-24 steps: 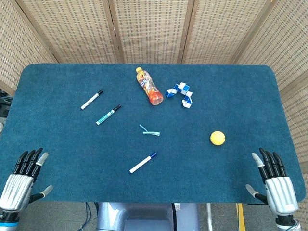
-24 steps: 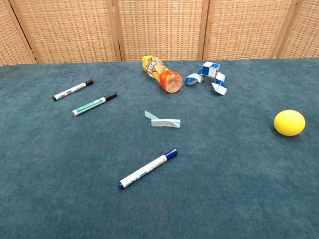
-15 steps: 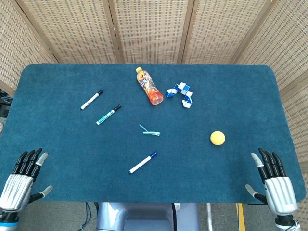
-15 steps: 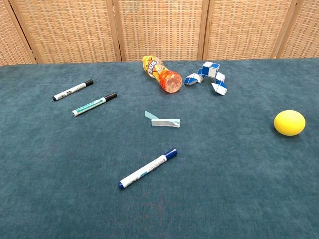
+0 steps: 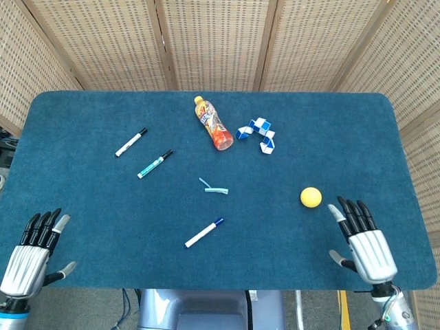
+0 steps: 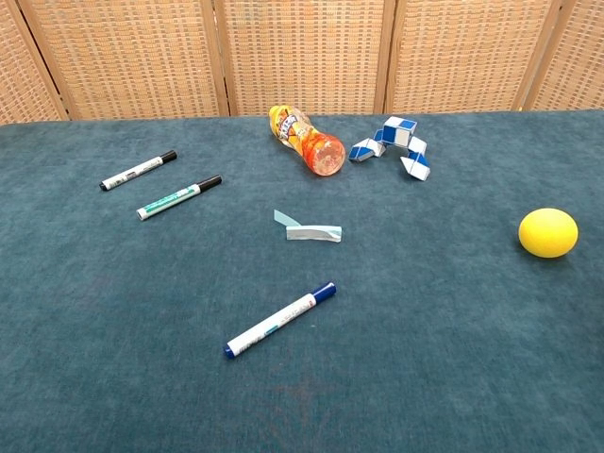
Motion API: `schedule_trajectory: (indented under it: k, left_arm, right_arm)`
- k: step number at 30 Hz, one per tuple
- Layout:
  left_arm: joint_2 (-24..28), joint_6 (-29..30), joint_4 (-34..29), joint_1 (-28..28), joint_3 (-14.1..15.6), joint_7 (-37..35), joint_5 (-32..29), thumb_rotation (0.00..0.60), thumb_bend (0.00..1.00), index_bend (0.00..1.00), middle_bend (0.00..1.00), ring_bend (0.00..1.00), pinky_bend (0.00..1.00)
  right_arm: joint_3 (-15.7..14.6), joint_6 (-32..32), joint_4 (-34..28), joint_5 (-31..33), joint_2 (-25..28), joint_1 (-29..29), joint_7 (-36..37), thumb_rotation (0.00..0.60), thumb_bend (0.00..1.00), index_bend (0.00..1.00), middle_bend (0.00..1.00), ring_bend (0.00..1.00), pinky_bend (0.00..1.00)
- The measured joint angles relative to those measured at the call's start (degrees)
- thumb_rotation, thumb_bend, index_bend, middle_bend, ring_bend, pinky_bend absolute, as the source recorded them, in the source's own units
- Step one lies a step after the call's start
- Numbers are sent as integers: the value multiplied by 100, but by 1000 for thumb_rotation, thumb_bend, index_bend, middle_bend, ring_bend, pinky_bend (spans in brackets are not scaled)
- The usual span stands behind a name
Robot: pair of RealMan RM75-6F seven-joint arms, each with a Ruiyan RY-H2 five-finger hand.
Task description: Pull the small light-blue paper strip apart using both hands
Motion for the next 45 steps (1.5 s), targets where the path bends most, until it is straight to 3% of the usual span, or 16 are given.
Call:
schedule_trajectory:
  k: [6,9,16,21,29,45]
  left_arm:
    - [-114,-96,-15,-31,-61,293,-98,600,0,0,0,0,0]
    - [-151,-190,-21,-58,-117,326,-254,600,0,0,0,0,0]
    - [-209,-500,-35,-180,-277,386,-654,600,0,0,0,0,0]
    - [-230,-685,-35,-273,-371,424,-887,600,0,0,0,0,0]
    - [-271,-955,5,-409,-467,481,-1209,600,0,0,0,0,0]
    - [-301,-1109,47,-527,-514,496,-1500,600,0,0,0,0,0]
  right_arm:
    - [609,-1495,-975,1199,179,910,-538,600,0,303,0,0,0]
    - [947,-1919,-1251,2019,108,1397,-1053,600,11,325,0,0,0]
    - [1507,-2248,-1377,4198,-608,2538,-2667,600,139,359,0,0,0]
    - [1826,-2101,-996,5583,-1625,3483,-3517,600,238,398,0,0,0]
    - [1883,-1745,229,5976,-2807,4370,-4027,600,260,410,0,0,0]
    - [1781,-1915,2230,6302,-4000,5072,-4224,600,293,440,0,0,0]
